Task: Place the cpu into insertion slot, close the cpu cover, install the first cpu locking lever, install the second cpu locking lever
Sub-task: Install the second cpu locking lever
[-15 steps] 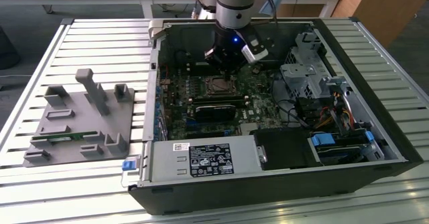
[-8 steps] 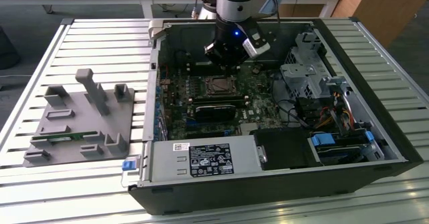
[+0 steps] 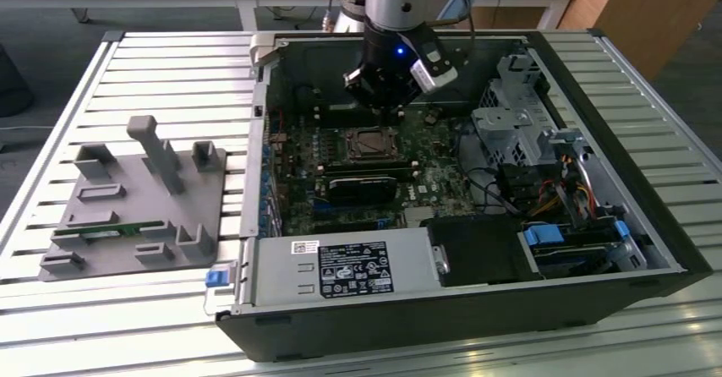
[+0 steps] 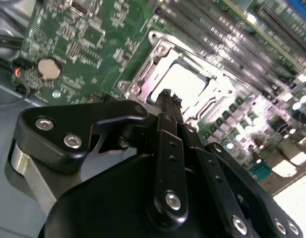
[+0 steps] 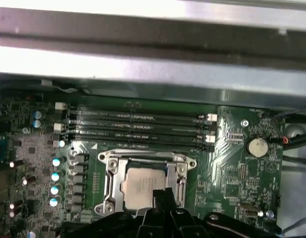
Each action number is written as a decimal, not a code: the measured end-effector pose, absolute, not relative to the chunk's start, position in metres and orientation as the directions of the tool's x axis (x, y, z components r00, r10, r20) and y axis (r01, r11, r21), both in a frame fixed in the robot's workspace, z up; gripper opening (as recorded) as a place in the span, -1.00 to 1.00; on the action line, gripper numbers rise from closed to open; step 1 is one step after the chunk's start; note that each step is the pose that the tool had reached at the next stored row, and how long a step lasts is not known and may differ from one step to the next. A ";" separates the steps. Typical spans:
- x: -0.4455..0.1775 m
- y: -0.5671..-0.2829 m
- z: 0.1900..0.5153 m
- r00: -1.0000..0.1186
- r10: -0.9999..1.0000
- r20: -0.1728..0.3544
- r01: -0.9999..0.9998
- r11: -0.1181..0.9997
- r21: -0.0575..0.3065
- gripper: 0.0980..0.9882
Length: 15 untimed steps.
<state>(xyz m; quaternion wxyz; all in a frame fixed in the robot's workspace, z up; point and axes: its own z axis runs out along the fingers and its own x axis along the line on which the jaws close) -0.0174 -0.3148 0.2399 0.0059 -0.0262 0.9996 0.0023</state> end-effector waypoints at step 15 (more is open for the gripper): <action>-0.017 -0.355 0.240 -0.999 -0.052 0.005 -0.052 0.999 0.005 -0.98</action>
